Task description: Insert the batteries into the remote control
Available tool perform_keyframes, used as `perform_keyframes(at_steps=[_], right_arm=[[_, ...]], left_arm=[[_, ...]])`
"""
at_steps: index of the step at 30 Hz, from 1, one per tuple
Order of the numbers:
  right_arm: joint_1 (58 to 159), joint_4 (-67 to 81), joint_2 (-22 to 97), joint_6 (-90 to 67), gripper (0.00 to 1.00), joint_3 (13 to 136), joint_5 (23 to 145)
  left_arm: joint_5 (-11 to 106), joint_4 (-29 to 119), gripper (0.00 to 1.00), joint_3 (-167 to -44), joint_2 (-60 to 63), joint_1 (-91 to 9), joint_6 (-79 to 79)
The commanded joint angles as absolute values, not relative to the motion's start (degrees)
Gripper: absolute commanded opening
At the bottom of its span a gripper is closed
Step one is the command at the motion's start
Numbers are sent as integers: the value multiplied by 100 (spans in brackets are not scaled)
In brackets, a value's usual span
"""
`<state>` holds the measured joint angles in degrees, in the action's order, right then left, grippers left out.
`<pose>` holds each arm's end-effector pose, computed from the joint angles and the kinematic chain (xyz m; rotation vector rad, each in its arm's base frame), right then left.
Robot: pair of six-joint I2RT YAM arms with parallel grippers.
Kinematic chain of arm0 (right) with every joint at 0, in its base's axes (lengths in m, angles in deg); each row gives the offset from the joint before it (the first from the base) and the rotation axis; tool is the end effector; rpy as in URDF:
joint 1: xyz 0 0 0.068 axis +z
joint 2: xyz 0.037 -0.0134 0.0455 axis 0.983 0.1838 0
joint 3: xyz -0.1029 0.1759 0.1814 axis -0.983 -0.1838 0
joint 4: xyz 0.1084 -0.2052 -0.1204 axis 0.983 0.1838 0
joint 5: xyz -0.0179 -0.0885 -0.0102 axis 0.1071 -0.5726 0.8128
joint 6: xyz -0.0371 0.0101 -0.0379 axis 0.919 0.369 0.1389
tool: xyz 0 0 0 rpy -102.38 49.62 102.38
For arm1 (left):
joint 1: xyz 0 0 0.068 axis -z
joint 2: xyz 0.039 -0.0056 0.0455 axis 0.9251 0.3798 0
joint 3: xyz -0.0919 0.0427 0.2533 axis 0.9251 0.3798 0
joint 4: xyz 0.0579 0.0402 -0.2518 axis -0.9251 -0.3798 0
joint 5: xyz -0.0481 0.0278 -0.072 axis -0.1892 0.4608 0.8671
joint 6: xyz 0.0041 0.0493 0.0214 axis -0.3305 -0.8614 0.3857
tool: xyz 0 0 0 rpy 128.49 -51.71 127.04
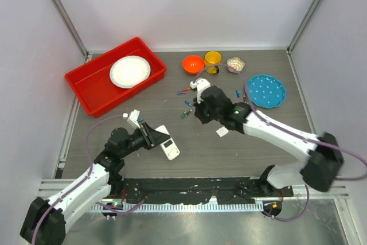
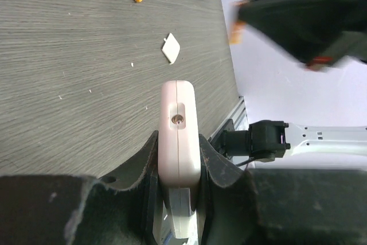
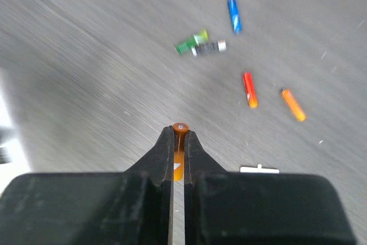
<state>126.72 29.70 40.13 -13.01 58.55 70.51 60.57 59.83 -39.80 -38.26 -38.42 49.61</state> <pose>0.2150 0.2279 0.2516 -0.7637 2.2872 0.3365 0.1269 -0.0858 0.1767 -0.2610 2.0053 -1.4105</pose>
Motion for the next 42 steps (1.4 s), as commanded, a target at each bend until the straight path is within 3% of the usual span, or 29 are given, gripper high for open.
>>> perform_keyframes(at_steps=[1,6,13,18,27,34,42], right_arm=[[13064,2643,2501,-1621,1,5971,6480],[13687,2652,1463,-1428,1,5769,5889],[14206,3249,935,-505,1,5796,7137],[14330,3179,407,-4,1,5576,7541],[14541,3354,714,690,1,5900,7981],[15076,3074,960,1033,1,5839,7752],[15438,2784,1391,1244,1,5769,7638]], left_arm=[[6633,7022,0,-4578,-3199,-3832,4953],[7318,8243,0,-4860,-1866,-3841,5365],[8706,11359,0,-5554,87,-3806,6805],[9208,12350,0,-6072,634,-3683,7387],[9710,11455,0,-6434,652,-3586,7204],[9579,7897,0,-6688,-51,-3595,5324],[9710,7041,0,-6768,-166,-3595,4777]])
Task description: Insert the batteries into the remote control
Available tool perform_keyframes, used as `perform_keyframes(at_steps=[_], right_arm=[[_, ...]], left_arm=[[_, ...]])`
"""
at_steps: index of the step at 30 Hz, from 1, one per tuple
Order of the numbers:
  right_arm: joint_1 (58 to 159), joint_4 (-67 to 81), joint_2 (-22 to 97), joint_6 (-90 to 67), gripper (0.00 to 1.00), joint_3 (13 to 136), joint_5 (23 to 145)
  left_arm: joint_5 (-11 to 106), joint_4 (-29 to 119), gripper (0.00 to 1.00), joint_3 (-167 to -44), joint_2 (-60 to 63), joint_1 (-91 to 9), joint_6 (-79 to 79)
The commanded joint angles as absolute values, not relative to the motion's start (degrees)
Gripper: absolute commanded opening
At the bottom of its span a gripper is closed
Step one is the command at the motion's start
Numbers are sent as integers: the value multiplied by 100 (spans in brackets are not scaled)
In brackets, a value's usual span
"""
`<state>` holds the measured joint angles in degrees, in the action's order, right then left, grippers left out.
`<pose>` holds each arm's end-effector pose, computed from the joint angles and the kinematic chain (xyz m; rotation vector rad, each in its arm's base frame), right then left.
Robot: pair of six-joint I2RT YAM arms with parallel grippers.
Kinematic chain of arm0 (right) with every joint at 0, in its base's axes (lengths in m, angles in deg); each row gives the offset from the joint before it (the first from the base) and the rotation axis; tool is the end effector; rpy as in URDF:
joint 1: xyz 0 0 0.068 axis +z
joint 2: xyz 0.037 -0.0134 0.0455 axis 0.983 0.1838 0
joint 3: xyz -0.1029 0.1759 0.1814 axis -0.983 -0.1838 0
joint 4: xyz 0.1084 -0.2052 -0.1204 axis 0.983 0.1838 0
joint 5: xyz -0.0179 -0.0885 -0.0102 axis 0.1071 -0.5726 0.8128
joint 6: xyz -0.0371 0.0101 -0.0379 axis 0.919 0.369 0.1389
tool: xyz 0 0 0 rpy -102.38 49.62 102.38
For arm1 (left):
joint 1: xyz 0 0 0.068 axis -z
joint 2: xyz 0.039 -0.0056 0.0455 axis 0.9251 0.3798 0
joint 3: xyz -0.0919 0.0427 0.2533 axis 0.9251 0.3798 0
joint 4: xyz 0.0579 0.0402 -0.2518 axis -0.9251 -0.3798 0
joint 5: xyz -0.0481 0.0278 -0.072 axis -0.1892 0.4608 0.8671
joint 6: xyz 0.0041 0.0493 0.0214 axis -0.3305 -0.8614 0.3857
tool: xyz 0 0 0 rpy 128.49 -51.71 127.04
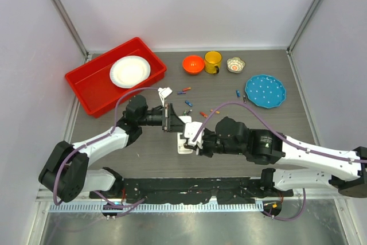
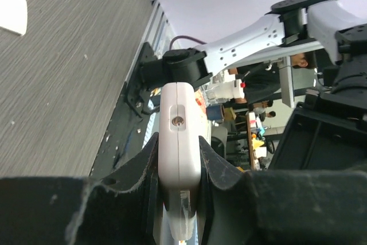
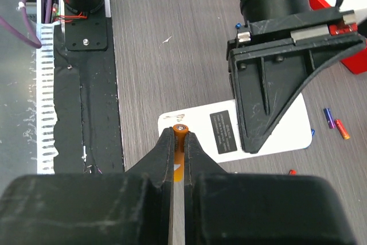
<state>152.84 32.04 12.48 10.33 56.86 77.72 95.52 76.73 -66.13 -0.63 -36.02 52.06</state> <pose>0.0604 0.2065 0.3576 -1.4395 1.4488 0.6775 0.2069 -0.1623 0.2418 0.3450 2.0863 -1.9446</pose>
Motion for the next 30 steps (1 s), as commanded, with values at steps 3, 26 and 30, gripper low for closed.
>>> perform_keyframes(at_steps=[3,26,30], right_arm=[[15578,2599,1523,1288,1,5690,7429],[16009,2388,1980,1754,1,5303,6706],[16027,2370,1998,1754,1,5285,6715]], left_arm=[[9710,7076,0,-6742,-157,-3586,4821],[9912,7577,0,-6680,-148,-3516,5199],[9930,7682,0,-6680,-157,-3507,5269]])
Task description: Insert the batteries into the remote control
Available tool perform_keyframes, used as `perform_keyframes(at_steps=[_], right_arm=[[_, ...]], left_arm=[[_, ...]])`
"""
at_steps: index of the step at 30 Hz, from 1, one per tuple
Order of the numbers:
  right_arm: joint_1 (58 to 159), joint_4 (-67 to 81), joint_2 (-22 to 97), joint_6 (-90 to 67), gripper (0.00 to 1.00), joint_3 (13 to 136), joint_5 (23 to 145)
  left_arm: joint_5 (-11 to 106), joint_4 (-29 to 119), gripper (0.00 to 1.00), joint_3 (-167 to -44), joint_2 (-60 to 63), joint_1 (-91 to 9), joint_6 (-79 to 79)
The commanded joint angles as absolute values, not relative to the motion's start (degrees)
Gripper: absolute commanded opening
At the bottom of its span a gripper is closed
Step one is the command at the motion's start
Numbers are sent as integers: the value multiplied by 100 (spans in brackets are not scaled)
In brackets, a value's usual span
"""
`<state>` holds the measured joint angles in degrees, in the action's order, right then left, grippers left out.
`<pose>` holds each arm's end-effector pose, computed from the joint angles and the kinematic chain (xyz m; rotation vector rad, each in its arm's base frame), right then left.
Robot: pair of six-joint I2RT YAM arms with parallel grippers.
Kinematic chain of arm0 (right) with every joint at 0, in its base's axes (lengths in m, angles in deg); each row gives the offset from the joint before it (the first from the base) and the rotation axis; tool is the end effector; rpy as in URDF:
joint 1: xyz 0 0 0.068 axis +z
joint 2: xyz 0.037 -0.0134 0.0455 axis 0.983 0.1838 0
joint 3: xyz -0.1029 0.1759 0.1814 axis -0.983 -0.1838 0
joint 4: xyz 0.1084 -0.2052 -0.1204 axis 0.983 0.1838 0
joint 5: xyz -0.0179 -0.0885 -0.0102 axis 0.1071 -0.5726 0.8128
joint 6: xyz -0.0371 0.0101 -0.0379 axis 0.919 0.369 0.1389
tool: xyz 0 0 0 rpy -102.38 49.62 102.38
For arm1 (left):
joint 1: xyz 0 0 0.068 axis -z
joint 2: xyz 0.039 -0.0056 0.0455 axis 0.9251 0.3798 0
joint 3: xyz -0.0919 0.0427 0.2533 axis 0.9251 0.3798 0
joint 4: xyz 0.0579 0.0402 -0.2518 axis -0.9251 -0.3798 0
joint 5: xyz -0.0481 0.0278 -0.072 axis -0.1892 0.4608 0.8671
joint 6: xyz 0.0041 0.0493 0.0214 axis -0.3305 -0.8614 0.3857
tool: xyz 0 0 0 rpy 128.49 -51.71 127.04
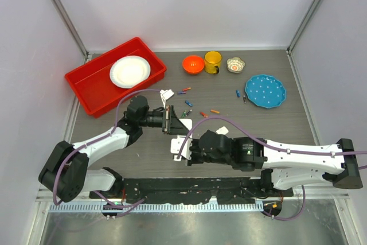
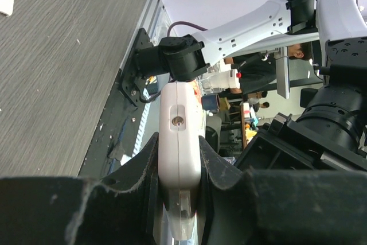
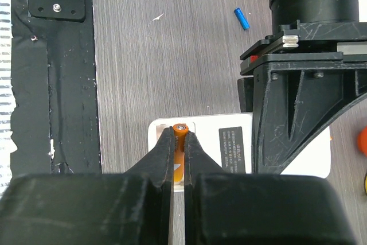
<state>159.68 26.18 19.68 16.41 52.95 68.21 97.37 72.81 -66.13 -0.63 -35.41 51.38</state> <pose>0.0467 0.2433 0.3175 -1.5705 1.3944 0.4864 0.2033 -0.1640 0.2357 0.3559 2.1602 -1.9647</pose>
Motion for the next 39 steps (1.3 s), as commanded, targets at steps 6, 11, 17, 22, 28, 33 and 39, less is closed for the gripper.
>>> perform_keyframes(at_steps=[6,11,17,22,28,33,39], right_arm=[[16044,2388,2024,1728,1,5294,6785],[16062,2493,2068,1701,1,5312,6820],[16079,2870,2156,1736,1,5443,6768],[16088,3266,2332,1754,1,5575,6522],[16079,3390,2261,1745,1,5514,6425],[16079,3557,2296,1754,1,5479,6390],[16079,3566,2340,1693,1,5444,6337]], left_arm=[[9912,7736,0,-6689,-122,-3507,5295],[9903,7753,0,-6680,-130,-3507,5304],[9886,7753,0,-6689,-166,-3507,5313],[9868,7753,0,-6698,-218,-3498,5322],[9868,7744,0,-6689,-254,-3507,5313],[9860,7823,0,-6689,-289,-3498,5357],[9851,7841,0,-6715,-359,-3498,5401]])
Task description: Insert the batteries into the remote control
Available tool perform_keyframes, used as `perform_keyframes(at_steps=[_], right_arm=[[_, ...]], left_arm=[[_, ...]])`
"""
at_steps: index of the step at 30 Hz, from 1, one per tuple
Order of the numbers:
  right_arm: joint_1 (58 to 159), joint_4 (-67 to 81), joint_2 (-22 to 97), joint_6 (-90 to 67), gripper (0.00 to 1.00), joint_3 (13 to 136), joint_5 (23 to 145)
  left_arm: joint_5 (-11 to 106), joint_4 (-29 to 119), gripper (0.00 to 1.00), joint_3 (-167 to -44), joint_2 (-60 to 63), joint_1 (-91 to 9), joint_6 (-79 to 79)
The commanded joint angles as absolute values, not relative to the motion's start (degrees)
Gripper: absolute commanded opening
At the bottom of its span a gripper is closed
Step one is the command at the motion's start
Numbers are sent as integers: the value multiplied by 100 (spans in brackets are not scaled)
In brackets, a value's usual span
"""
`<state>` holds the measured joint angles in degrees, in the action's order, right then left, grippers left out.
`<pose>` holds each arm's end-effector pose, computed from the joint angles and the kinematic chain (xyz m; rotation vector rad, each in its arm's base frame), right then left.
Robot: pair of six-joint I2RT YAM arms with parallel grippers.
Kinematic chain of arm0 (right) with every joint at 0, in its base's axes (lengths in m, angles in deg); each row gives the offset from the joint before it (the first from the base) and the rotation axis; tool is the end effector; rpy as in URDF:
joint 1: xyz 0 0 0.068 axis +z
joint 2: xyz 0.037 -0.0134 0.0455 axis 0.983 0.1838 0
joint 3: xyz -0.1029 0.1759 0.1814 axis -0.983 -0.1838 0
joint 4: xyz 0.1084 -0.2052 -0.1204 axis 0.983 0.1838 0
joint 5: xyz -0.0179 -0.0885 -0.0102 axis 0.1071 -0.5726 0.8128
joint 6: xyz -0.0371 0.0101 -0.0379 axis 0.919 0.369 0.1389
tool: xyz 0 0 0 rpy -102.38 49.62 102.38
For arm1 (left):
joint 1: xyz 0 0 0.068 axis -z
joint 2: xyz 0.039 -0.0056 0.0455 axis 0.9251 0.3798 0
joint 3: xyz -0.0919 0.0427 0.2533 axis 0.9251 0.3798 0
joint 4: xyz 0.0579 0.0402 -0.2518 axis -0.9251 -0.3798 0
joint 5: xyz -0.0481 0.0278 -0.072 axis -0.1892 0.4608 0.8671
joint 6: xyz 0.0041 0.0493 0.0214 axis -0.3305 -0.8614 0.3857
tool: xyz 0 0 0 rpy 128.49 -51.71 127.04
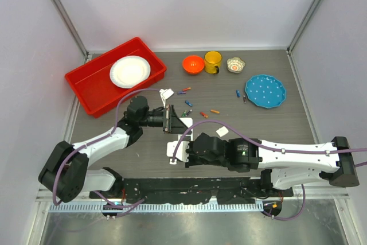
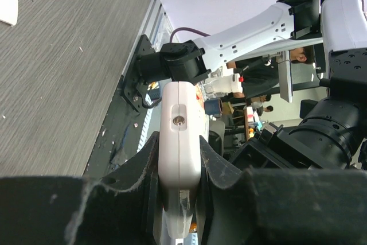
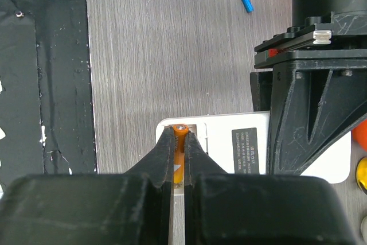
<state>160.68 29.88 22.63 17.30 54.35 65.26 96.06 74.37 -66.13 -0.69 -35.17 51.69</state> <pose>0.0454 0.2511 0.3082 -1.6359 1.4325 0.3908 0.2036 -0.1650 0.2383 0.3510 2.1306 -1.9544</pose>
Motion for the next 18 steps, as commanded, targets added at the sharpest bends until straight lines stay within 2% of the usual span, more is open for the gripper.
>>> perform_keyframes(at_steps=[1,5,8,18], right_arm=[[16079,3548,2340,1675,1,5452,6328],[16079,3469,2323,1587,12,5523,6267],[16079,3390,2305,1543,16,5549,6276],[16079,3206,2261,1482,19,5584,6179]], left_arm=[[9851,7832,0,-6706,-368,-3498,5401],[9798,7771,0,-6671,-377,-3507,5357],[9763,7753,0,-6645,-377,-3507,5331],[9675,7323,0,-6689,-421,-3498,5067]])
